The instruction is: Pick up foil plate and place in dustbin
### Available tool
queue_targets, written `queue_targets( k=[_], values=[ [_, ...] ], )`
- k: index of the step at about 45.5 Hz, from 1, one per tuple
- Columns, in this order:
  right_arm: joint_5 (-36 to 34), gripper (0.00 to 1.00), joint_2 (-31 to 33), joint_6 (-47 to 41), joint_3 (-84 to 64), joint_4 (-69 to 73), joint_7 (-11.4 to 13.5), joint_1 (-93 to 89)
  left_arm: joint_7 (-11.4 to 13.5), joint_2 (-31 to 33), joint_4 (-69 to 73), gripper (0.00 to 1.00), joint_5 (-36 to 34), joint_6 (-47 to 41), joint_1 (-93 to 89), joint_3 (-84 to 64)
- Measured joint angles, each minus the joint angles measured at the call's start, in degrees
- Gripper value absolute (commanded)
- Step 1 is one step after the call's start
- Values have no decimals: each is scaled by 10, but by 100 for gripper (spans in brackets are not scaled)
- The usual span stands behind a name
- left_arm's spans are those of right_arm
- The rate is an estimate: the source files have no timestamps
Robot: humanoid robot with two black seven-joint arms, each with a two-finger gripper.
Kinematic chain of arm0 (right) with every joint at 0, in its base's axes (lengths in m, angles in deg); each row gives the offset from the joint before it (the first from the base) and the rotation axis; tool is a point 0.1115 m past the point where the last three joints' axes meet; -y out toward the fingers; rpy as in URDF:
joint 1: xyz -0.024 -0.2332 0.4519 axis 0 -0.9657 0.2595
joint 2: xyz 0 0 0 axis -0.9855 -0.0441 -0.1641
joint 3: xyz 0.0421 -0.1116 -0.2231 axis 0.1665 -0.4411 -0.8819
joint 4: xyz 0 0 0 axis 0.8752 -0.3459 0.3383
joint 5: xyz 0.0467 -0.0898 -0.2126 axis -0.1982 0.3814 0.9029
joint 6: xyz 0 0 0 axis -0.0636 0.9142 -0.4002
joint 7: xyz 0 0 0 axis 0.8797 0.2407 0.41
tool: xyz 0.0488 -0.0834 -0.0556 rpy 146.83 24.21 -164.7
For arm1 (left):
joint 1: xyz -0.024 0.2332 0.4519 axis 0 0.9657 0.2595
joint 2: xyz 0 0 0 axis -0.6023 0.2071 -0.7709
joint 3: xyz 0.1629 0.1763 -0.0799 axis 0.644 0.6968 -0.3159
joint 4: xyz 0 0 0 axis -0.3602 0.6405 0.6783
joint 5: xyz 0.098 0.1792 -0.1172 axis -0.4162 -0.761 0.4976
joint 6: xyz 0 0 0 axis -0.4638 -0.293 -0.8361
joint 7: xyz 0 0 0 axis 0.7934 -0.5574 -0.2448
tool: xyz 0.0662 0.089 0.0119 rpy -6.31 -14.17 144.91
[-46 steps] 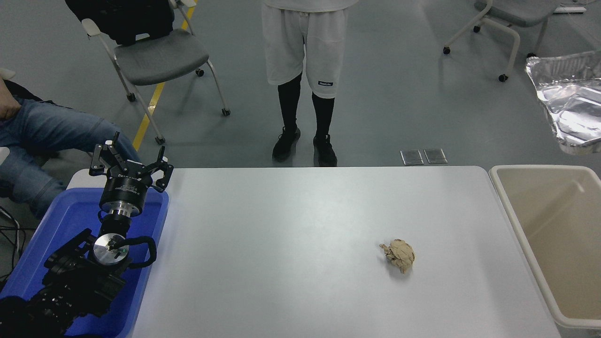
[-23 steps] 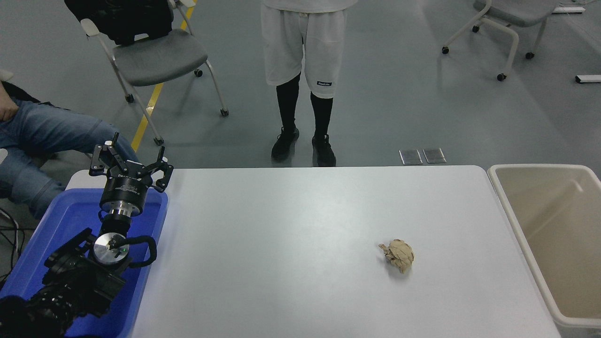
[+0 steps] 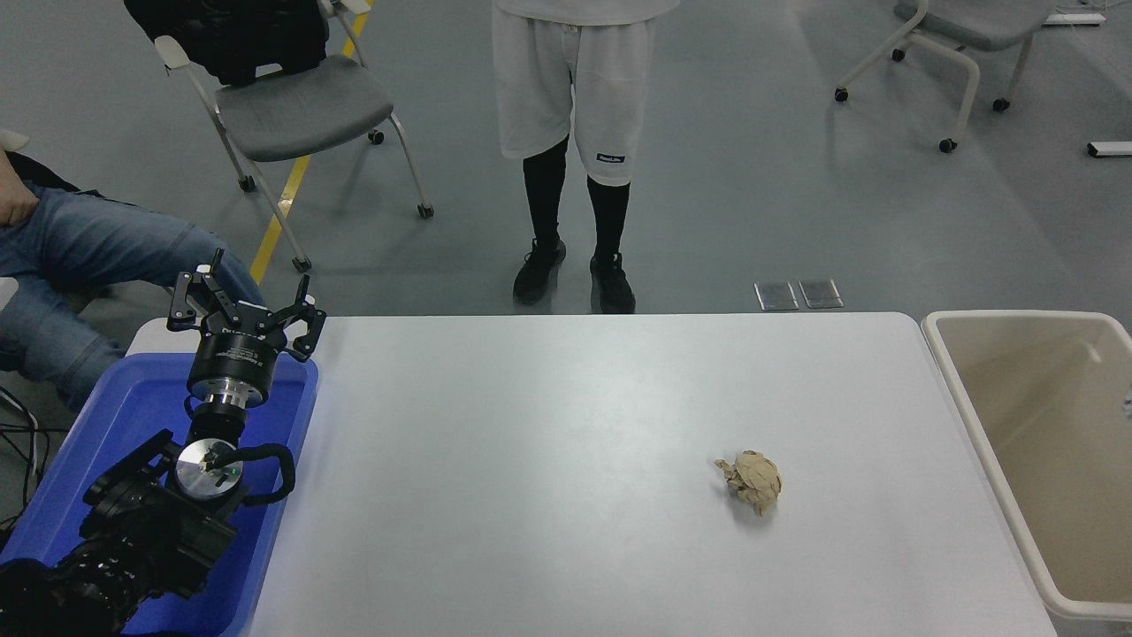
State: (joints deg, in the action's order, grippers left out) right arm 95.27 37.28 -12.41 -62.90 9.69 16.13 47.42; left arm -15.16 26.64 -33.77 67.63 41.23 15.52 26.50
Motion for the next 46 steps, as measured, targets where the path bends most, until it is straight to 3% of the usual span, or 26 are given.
queue_targets(
  k=[21,42,46],
  values=[
    [-73,0,-73,177,6,-45,5,-126,0,0,0,99,0,0,0,0],
    [-106,0,-120,240,9,-76,25,-171,0,0,0,99,0,0,0,0],
    [-111,29,-123,252,9,-78,26,-173,0,0,0,99,0,0,0,0]
  ],
)
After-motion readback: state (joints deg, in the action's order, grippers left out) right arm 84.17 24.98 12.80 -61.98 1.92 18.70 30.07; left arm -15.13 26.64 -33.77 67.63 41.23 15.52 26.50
